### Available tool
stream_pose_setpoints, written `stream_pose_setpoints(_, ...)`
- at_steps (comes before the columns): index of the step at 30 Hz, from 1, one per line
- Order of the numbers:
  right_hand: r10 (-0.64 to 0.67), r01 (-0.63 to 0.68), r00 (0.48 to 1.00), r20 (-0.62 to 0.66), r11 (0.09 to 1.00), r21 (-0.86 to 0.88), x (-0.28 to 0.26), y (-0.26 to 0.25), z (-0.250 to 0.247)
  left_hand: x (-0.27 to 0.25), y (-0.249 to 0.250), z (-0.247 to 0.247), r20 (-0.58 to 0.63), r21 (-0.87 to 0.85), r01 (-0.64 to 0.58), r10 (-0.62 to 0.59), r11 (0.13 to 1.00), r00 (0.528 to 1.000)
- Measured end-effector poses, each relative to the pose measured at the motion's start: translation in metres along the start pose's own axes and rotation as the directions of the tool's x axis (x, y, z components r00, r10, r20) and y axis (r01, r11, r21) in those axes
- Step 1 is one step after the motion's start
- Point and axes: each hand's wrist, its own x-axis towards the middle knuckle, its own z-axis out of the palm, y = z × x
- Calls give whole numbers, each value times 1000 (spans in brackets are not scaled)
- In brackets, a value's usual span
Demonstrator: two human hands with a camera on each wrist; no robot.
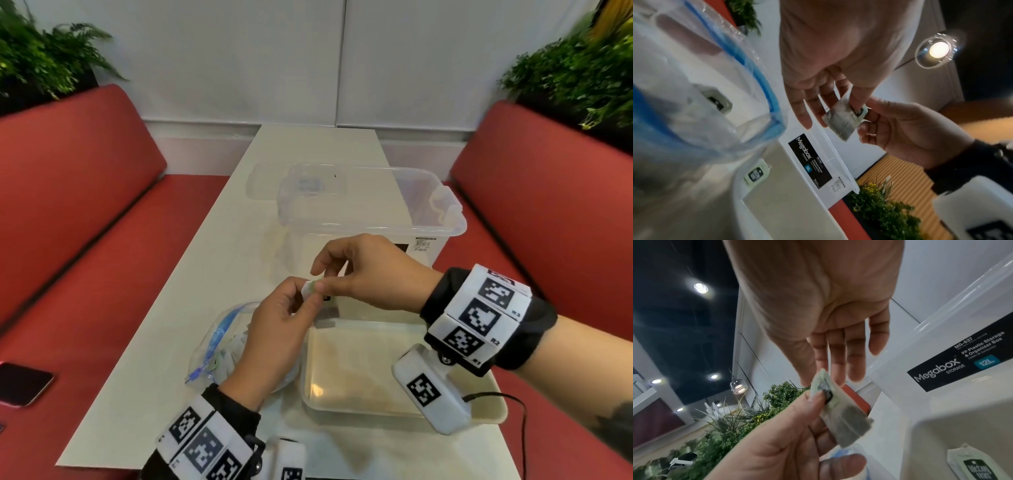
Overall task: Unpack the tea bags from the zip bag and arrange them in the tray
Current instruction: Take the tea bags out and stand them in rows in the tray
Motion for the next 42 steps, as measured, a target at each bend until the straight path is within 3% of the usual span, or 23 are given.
stream_pose_setpoints(6,-51,55,998,23,985,-164,6,-2,0,2,-7,-1,-14,146,-25,27,989,1000)
stream_pose_setpoints(12,39,-31,999,19,949,-314,22,15,3,-6,-15,-11,-74,265,-53,75,963,994)
stream_pose_setpoints(14,73,-63,997,8,906,-418,29,27,9,-16,-17,-16,-19,328,-78,89,941,996)
stream_pose_setpoints(16,116,-86,993,30,861,-501,37,39,18,-27,-20,-20,114,382,-106,67,918,991)
stream_pose_setpoints(21,179,-83,978,108,805,-587,53,59,42,-44,-19,-23,414,578,-225,-44,784,909)
stream_pose_setpoints(24,210,-73,966,149,780,-622,61,65,57,-45,-19,-22,472,642,-272,-90,717,877)
stream_pose_setpoints(30,218,-42,963,159,704,-709,67,69,75,-41,-23,-22,526,676,-284,-174,680,833)
stream_pose_setpoints(37,143,-41,985,99,746,-665,55,76,68,-40,-28,-20,536,672,-261,-211,693,818)
stream_pose_setpoints(40,138,51,959,247,773,-632,46,79,65,-41,-28,-19,521,670,-245,-209,701,827)
stream_pose_setpoints(42,168,136,884,437,802,-582,43,81,69,-41,-28,-19,518,664,-240,-203,708,831)
